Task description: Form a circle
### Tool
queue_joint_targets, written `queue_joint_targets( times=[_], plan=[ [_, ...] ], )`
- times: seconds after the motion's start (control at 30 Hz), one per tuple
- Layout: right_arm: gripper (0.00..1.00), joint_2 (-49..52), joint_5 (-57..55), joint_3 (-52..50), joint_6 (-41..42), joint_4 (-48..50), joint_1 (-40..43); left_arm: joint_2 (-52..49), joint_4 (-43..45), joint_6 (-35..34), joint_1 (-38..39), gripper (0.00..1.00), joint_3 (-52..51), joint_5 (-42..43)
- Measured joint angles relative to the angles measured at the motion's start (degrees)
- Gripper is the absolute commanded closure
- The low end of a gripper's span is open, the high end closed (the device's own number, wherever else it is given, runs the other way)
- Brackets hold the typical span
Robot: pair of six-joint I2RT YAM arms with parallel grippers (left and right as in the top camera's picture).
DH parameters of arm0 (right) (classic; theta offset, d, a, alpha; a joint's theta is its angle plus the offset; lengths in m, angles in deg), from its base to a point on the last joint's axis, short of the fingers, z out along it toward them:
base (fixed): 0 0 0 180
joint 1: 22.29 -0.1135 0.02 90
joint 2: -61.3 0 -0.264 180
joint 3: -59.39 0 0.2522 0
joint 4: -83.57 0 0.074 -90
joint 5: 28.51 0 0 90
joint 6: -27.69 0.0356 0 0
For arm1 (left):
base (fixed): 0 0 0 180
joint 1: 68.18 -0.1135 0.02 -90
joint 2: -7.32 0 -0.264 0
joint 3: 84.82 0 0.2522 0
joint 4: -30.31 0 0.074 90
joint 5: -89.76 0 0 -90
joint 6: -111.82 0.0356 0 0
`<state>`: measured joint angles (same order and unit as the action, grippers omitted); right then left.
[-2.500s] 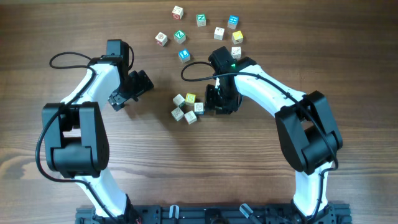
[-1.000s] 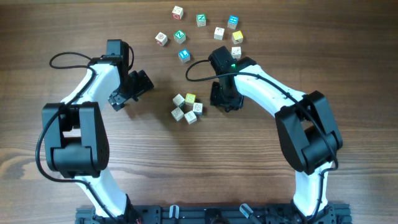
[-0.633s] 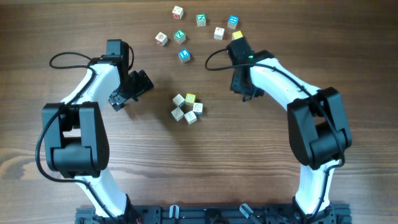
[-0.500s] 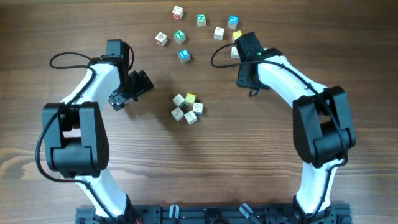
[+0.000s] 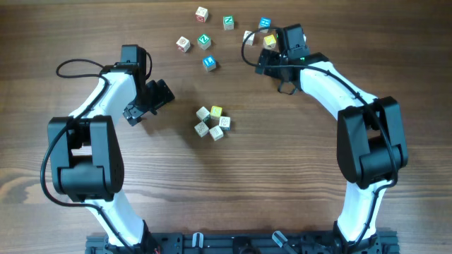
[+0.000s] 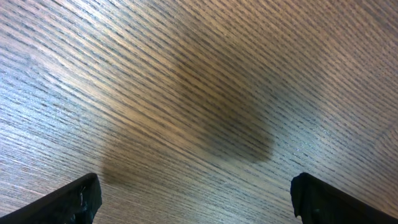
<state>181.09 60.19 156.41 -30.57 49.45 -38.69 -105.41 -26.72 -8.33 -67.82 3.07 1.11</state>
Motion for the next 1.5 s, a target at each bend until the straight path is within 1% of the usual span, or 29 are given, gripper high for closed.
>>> queue_joint_targets(
  times=[0.17, 0.57, 0.6, 0.73, 0.83, 0.9, 1.17, 1.23, 1.33, 1.4, 1.5],
  plan=[
    [0.0, 0.0, 2.0, 0.0, 3.1, 0.1, 0.0, 0.0, 0.0, 0.0, 0.0, 0.0, 0.0, 0.0],
    [0.0, 0.0, 2.4, 0.0, 3.6, 0.1, 0.0, 1.0, 0.0, 0.0, 0.3, 0.0, -0.1, 0.0],
    [0.0, 0.0, 2.4, 0.0, 3.6, 0.2, 0.0, 2.7, 0.0, 0.0, 0.7, 0.0, -0.4, 0.0],
    [0.0, 0.0, 2.6, 0.0, 3.6, 0.2, 0.0, 23.5, 0.0, 0.0, 2.9, 0.0, -0.6, 0.0],
    [0.0, 0.0, 2.6, 0.0, 3.6, 0.2, 0.0, 34.2, 0.2, 0.0, 2.9, 0.0, -0.3, 0.0],
    [0.0, 0.0, 2.6, 0.0, 3.6, 0.3, 0.0, 36.6, 0.2, 0.0, 2.9, 0.0, -0.3, 0.0],
    [0.01, 0.0, 2.6, 0.0, 3.7, 0.3, 0.0, 40.9, -0.3, 0.0, 3.7, 0.0, -0.3, -0.2],
    [0.0, 0.0, 2.6, 0.0, 3.7, 0.3, 0.0, 42.1, -0.7, 0.0, 5.7, 0.0, -0.3, -0.2],
    [0.0, 0.0, 2.6, 0.0, 3.8, 0.3, 0.0, 43.7, -1.8, 0.0, 10.8, 0.0, -0.3, -0.7],
    [0.0, 0.0, 2.6, 0.0, 3.9, 0.3, 0.0, 44.7, -2.0, 0.0, 14.0, 0.0, -0.3, -2.8],
    [0.0, 0.0, 2.6, 0.0, 4.0, 0.3, 0.0, 46.0, -2.0, 0.0, 15.8, 0.0, -0.3, -4.6]
  ],
)
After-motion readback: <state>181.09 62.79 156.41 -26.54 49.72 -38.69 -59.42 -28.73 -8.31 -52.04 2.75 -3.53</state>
